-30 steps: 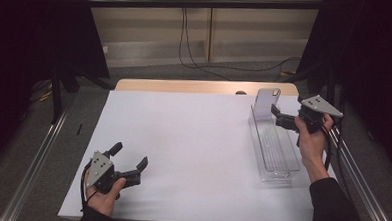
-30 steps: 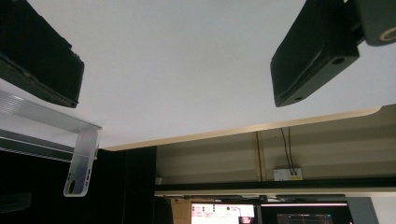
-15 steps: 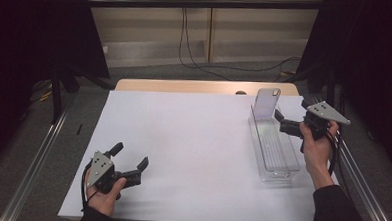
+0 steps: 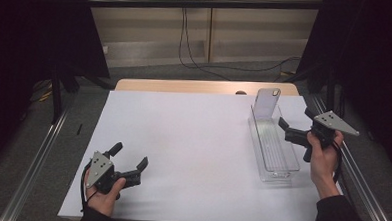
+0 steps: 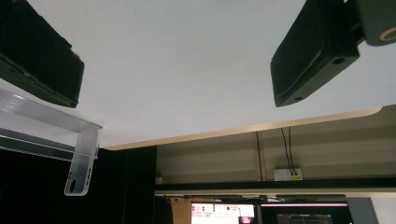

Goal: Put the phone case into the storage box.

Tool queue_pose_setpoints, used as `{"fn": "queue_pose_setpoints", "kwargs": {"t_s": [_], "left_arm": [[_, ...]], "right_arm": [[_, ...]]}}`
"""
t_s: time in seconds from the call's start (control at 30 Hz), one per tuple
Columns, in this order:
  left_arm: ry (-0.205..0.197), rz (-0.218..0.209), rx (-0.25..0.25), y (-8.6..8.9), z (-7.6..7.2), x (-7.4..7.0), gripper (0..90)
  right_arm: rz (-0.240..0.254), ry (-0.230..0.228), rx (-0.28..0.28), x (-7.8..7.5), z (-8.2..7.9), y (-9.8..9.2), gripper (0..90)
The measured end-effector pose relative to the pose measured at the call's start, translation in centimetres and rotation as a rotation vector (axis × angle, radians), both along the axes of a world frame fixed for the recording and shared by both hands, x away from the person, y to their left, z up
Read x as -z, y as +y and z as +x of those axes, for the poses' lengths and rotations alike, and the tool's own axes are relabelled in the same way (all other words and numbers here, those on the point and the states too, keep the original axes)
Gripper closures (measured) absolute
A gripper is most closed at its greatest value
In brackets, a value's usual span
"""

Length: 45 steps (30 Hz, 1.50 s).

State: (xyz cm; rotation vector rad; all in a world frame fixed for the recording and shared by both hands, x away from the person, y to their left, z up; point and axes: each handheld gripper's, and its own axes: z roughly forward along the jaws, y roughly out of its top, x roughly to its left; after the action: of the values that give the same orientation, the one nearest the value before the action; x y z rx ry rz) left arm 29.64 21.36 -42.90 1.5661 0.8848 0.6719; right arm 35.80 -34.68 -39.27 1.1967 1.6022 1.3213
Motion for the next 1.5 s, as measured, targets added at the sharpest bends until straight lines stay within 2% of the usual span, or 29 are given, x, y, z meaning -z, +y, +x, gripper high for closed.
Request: {"fn": "queue_pose_setpoints", "kwargs": {"t_s": [0.33, 0.37, 0.5, 0.57, 0.63, 0.7, 1.07, 1.37, 1.5], "left_arm": [[0.000, -0.002, 0.001, 0.1, -0.2, 0.0, 2.7], [-0.003, 0.007, 0.003, 0.1, -0.2, 0.0, 2.7], [0.006, 0.000, 0.006, 0.1, -0.4, 0.1, 2.6], [0.003, 0.010, 0.006, 0.1, -0.4, 0.0, 2.4], [0.007, 0.008, 0.012, 0.0, -0.5, 0.1, 2.5], [0.008, 0.016, 0.014, 0.0, -0.6, 0.1, 2.6], [0.016, 0.008, -0.005, 0.6, -1.3, 0.1, 2.7], [0.022, 0.016, -0.019, 0.7, -1.6, 0.1, 2.7], [0.023, 0.016, -0.021, 0.8, -1.7, 0.2, 2.7]], "right_arm": [[-0.020, -0.022, -0.029, -0.7, -1.9, 0.4, 0.2], [-0.016, -0.024, -0.025, -0.8, -2.1, 0.4, 0.2], [-0.016, -0.019, -0.017, -0.6, -3.1, 0.4, 0.4], [-0.035, -0.016, -0.019, -0.4, -3.6, 0.4, 0.5], [-0.026, -0.016, -0.016, -0.3, -4.0, 0.3, 0.5], [-0.039, -0.014, -0.002, -0.3, -4.5, 0.2, 0.1], [-0.054, -0.014, 0.023, 0.5, -7.4, 0.1, 0.0], [-0.017, 0.006, 0.072, 1.7, -9.2, -0.3, 0.0], [-0.003, -0.002, 0.068, 2.1, -9.9, -0.2, 0.0]]}}
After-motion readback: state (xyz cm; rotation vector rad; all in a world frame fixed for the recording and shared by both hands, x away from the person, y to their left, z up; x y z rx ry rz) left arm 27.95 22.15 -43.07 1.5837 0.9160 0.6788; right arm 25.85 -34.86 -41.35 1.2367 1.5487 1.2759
